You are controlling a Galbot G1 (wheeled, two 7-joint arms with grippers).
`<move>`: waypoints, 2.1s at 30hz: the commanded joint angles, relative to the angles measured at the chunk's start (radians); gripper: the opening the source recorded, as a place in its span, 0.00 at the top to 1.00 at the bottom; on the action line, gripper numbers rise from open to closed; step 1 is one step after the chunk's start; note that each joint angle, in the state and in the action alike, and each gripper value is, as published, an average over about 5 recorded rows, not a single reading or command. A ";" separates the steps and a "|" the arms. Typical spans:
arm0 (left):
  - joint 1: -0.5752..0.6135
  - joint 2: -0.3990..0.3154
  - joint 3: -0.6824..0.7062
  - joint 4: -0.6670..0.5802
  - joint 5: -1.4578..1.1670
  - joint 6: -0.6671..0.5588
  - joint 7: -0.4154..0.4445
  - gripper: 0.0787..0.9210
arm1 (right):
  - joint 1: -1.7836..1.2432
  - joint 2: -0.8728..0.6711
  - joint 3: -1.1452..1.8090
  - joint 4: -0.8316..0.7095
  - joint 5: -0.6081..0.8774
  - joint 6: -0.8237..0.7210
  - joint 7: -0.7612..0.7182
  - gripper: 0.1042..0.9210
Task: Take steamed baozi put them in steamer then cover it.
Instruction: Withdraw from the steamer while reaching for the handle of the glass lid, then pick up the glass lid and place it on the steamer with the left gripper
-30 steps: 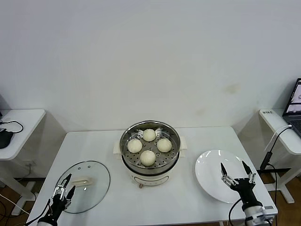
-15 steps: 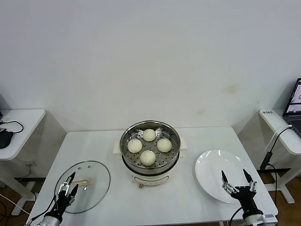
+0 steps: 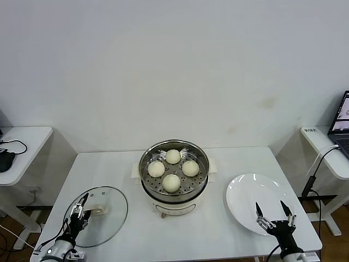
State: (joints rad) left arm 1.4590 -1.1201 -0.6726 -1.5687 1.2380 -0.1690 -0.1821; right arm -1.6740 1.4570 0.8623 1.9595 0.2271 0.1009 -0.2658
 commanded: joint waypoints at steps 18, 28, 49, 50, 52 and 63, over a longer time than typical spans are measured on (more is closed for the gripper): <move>-0.111 0.001 0.045 0.103 -0.037 0.023 0.026 0.17 | 0.002 0.008 -0.010 -0.025 -0.020 -0.004 -0.011 0.12; -0.075 -0.014 0.032 0.086 -0.057 0.019 -0.022 0.51 | 0.005 0.005 -0.019 -0.026 -0.023 -0.005 -0.013 0.12; -0.009 0.045 -0.101 -0.089 -0.236 -0.058 -0.092 0.91 | -0.004 -0.018 -0.054 0.006 -0.037 -0.001 -0.017 0.12; -0.009 0.062 -0.106 -0.098 -0.272 -0.059 -0.078 0.91 | -0.004 -0.019 -0.057 0.009 -0.038 -0.001 -0.018 0.12; -0.008 0.101 -0.114 -0.115 -0.341 -0.055 -0.048 0.91 | -0.003 -0.020 -0.061 0.012 -0.042 -0.001 -0.019 0.12; 0.003 0.251 -0.093 -0.350 -0.507 0.103 0.124 0.91 | -0.003 -0.017 -0.084 0.018 -0.072 0.003 -0.025 0.12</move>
State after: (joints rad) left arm 1.4577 -0.9920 -0.7761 -1.7132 0.8886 -0.1785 -0.1898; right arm -1.6771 1.4379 0.7867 1.9718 0.1644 0.1029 -0.2894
